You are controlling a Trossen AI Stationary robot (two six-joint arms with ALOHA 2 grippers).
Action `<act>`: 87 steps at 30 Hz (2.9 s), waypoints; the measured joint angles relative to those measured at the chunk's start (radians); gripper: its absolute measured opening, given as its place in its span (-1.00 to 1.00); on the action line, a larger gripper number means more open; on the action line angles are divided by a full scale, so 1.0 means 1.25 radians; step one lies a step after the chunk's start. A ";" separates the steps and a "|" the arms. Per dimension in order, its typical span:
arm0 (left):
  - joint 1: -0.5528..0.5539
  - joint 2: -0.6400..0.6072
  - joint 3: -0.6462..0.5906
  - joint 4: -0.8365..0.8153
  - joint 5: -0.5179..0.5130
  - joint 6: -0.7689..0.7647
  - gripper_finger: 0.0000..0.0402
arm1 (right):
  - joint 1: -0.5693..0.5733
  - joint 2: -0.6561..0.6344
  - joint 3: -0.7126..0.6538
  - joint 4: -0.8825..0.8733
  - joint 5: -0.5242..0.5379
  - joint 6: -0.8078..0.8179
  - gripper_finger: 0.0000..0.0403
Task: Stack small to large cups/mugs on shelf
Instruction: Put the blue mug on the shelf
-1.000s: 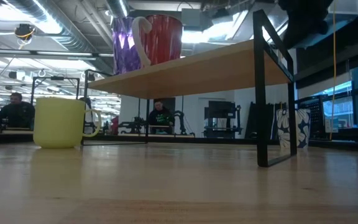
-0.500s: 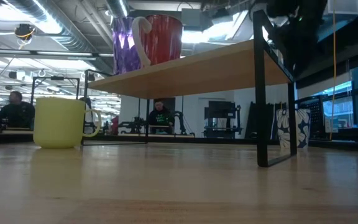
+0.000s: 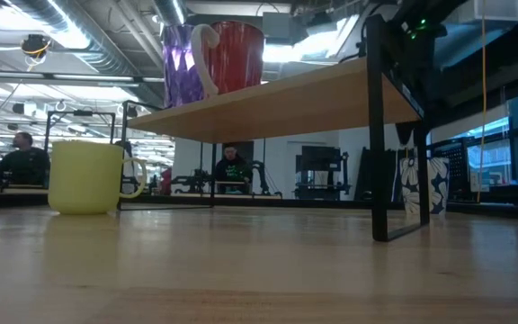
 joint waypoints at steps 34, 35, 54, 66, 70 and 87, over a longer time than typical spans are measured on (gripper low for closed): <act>-0.010 -0.037 -0.001 -0.087 -0.150 -0.031 -0.81 | -0.275 -0.009 -0.002 -0.027 -0.086 -0.173 -0.08; -0.010 -0.040 -0.001 -0.087 -0.146 -0.029 -0.81 | -0.275 -0.007 -0.007 -0.028 -0.088 -0.156 -0.08; -0.022 -0.072 -0.001 -0.087 -0.141 0.027 -0.81 | -0.254 0.000 -0.122 0.046 -0.073 0.107 -0.08; -0.026 -0.081 -0.001 -0.087 -0.135 0.030 -0.81 | -0.253 0.000 -0.129 0.058 -0.072 0.145 -0.66; -0.029 -0.080 -0.001 -0.087 -0.135 0.030 -0.81 | -0.252 -0.001 -0.128 0.073 -0.080 0.148 -0.91; -0.029 -0.090 -0.001 -0.087 -0.130 0.050 -0.81 | -0.186 -0.001 -0.128 0.086 -0.072 0.169 -0.90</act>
